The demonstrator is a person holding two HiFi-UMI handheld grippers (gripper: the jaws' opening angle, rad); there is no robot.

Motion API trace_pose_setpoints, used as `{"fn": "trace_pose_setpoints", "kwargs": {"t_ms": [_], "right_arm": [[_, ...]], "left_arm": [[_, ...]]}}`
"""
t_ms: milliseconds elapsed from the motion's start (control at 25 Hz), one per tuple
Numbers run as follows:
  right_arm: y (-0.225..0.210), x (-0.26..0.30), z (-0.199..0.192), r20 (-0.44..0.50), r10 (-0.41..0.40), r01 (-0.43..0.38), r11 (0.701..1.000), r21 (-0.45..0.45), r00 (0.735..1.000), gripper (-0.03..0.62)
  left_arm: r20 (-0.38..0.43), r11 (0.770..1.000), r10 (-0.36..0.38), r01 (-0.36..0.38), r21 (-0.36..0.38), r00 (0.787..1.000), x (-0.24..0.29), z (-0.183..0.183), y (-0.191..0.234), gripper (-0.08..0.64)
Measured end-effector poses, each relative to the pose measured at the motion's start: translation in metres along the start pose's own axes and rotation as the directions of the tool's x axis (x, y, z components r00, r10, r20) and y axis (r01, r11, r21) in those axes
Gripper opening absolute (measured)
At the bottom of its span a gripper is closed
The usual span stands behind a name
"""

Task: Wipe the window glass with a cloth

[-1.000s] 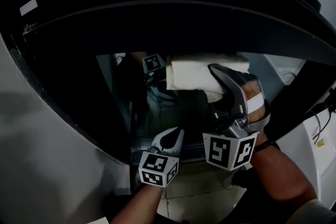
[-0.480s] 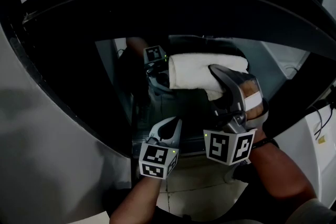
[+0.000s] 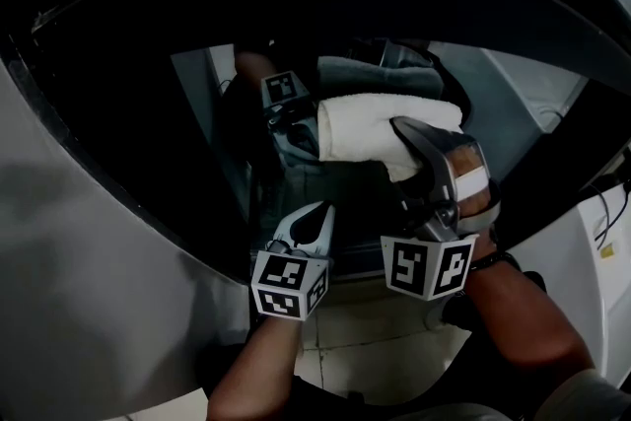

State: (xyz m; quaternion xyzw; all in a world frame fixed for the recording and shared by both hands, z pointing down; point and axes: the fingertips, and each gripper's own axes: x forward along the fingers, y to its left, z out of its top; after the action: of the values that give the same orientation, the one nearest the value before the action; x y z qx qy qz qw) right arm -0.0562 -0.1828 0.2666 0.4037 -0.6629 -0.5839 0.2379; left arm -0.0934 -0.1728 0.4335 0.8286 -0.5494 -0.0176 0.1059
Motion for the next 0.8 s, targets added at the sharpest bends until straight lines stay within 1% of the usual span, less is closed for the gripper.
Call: {"fn": "trace_pose_setpoints", "kwargs": {"t_ms": [120,280,600,800], "right_arm": [[0.009,-0.002,-0.003,-0.007,0.011,-0.011,1.000,0.011,1.000,0.100],[0.021,-0.005,-0.007,-0.011,0.025,-0.025,1.000,0.010,1.000,0.100],[0.033,-0.007,-0.011,-0.011,0.017,-0.017,1.000,0.017,1.000,0.100],[0.045,-0.010,-0.015,-0.007,0.028,-0.028,1.000,0.011,1.000,0.101]], "left_arm": [[-0.005,1.000,0.002,-0.002,0.011,1.000,0.000,-0.001,-0.001,0.017],[-0.005,1.000,0.016,-0.016,0.002,1.000,-0.001,-0.001,0.004,0.017],[-0.002,1.000,0.018,-0.018,-0.002,1.000,0.000,-0.001,0.005,0.017],[-0.004,1.000,0.026,-0.026,0.014,1.000,0.000,-0.003,0.004,0.017]]}}
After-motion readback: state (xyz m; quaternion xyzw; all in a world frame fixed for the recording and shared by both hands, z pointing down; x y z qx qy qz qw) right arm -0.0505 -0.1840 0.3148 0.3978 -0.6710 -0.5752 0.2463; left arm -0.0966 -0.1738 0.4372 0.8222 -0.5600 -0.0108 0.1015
